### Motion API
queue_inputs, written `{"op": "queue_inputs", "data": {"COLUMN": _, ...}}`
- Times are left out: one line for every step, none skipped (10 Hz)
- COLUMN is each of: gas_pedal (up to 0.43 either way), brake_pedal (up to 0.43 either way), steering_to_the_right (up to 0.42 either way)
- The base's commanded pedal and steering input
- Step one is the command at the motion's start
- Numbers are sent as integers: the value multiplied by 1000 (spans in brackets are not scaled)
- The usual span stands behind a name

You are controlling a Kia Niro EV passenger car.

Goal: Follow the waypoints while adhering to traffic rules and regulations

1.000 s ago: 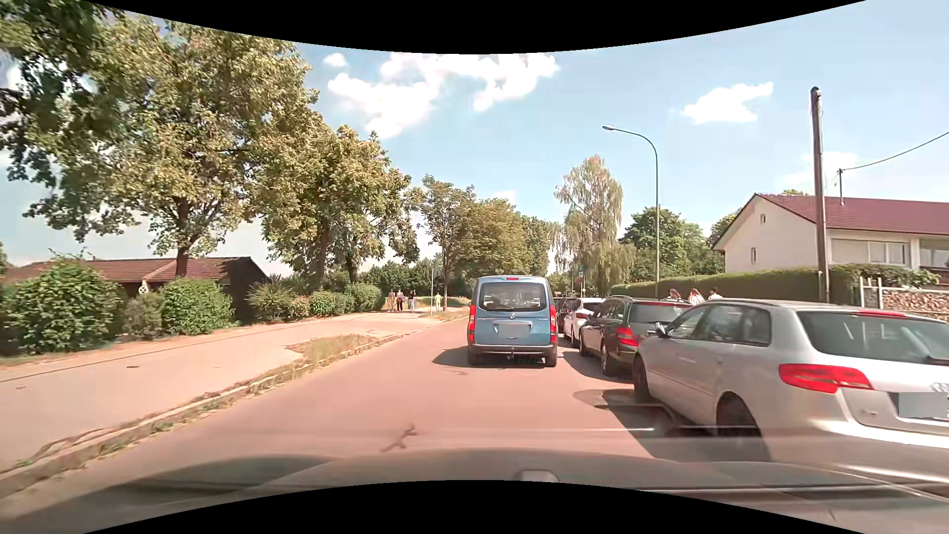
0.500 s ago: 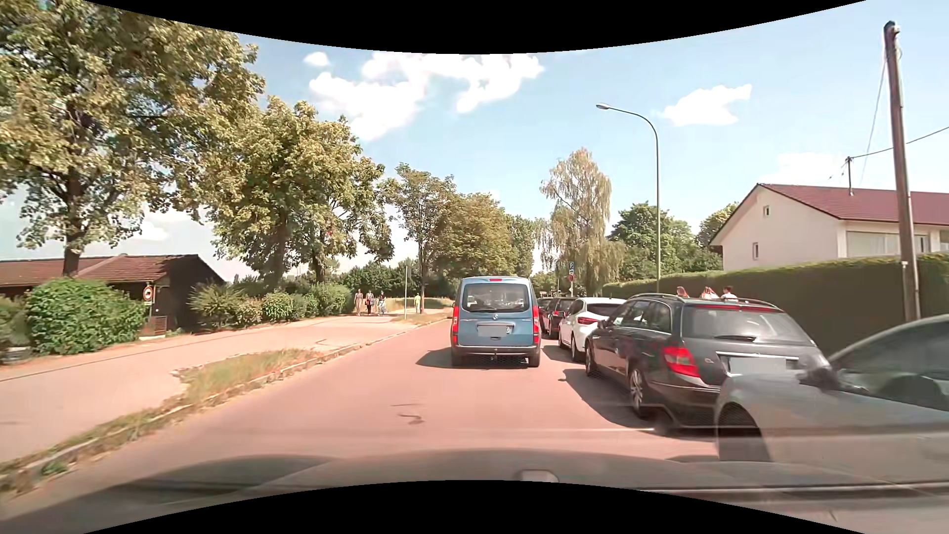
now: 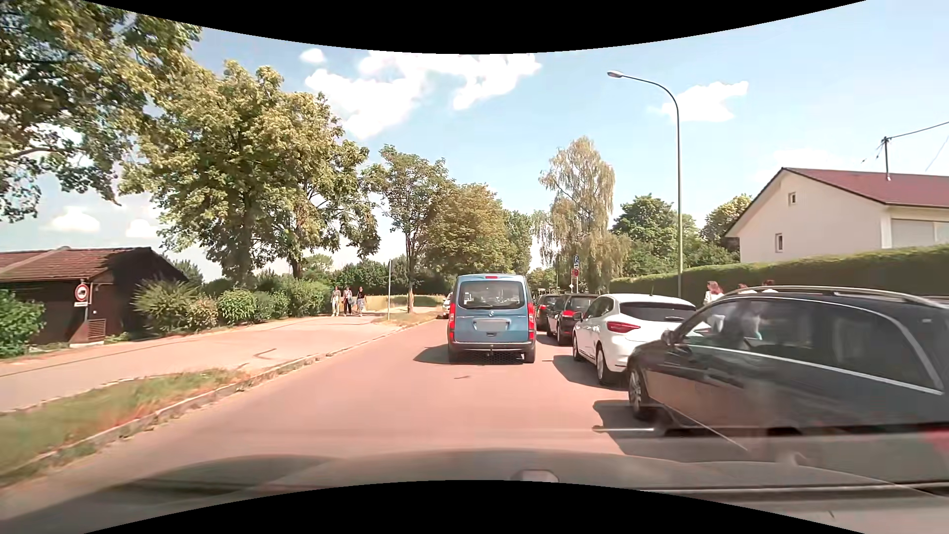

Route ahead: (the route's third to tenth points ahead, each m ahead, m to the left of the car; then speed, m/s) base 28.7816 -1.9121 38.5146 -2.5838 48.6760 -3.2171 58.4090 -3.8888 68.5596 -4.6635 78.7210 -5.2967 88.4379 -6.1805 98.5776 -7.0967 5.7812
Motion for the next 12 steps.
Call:
{"op": "queue_inputs", "data": {"gas_pedal": 0, "brake_pedal": 0, "steering_to_the_right": -6}}
{"op": "queue_inputs", "data": {"gas_pedal": 0, "brake_pedal": 0, "steering_to_the_right": -9}}
{"op": "queue_inputs", "data": {"gas_pedal": 0, "brake_pedal": 0, "steering_to_the_right": -6}}
{"op": "queue_inputs", "data": {"gas_pedal": 0, "brake_pedal": 0, "steering_to_the_right": -3}}
{"op": "queue_inputs", "data": {"gas_pedal": 138, "brake_pedal": 0, "steering_to_the_right": -2}}
{"op": "queue_inputs", "data": {"gas_pedal": 220, "brake_pedal": 0, "steering_to_the_right": -2}}
{"op": "queue_inputs", "data": {"gas_pedal": 228, "brake_pedal": 0, "steering_to_the_right": -1}}
{"op": "queue_inputs", "data": {"gas_pedal": 248, "brake_pedal": 0, "steering_to_the_right": 2}}
{"op": "queue_inputs", "data": {"gas_pedal": 248, "brake_pedal": 0, "steering_to_the_right": 6}}
{"op": "queue_inputs", "data": {"gas_pedal": 248, "brake_pedal": 0, "steering_to_the_right": 9}}
{"op": "queue_inputs", "data": {"gas_pedal": 248, "brake_pedal": 0, "steering_to_the_right": 10}}
{"op": "queue_inputs", "data": {"gas_pedal": 248, "brake_pedal": 0, "steering_to_the_right": 10}}
